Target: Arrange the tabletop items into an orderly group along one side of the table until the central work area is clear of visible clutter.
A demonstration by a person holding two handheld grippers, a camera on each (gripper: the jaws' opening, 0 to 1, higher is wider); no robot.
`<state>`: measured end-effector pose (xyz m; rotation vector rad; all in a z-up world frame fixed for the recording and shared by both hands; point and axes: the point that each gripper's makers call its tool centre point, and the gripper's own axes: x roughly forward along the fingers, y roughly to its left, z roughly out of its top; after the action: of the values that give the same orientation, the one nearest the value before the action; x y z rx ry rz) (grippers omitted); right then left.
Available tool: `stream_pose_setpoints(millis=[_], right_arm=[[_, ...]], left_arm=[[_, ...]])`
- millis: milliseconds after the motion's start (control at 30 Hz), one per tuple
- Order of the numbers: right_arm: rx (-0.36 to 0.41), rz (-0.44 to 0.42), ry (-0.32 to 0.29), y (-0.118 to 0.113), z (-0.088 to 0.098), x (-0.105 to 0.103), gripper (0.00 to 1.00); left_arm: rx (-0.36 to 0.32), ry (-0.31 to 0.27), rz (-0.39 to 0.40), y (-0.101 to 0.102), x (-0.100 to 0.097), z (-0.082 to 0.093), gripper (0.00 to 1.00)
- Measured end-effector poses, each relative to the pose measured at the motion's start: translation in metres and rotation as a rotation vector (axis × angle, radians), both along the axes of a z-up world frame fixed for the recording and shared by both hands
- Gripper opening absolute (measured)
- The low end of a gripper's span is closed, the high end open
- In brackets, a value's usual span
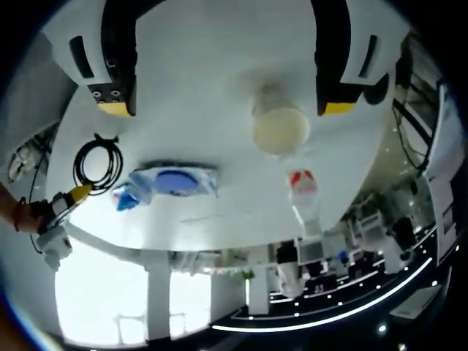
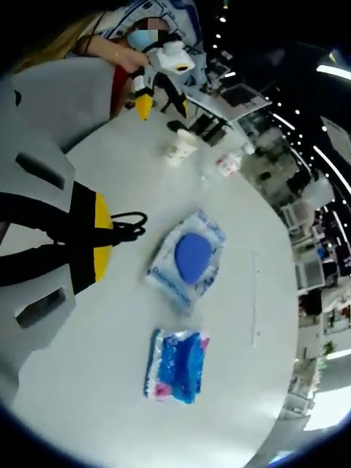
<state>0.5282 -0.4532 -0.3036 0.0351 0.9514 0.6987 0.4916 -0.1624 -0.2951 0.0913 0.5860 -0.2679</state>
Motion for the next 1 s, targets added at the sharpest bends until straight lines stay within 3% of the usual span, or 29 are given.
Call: stream_pose_setpoints(millis=[667, 833, 1000], right_arm=[[-0.096, -0.066, 0.031, -0.04, -0.021, 0.029, 0.04], [-0.174, -0.04, 0.034, -0.051, -0.035, 0.035, 0.03], [-0.194, -0.056, 0.028, -0.057, -0.048, 0.047, 0.03]], left_arm=[[0.011, 0.011, -0.013, -0.004, -0.002, -0.001, 0.99], [0.02, 0.01, -0.024, -0.008, -0.003, 0.0, 0.99], [0.024, 0.012, -0.028, -0.009, -0.004, -0.001, 0.98]])
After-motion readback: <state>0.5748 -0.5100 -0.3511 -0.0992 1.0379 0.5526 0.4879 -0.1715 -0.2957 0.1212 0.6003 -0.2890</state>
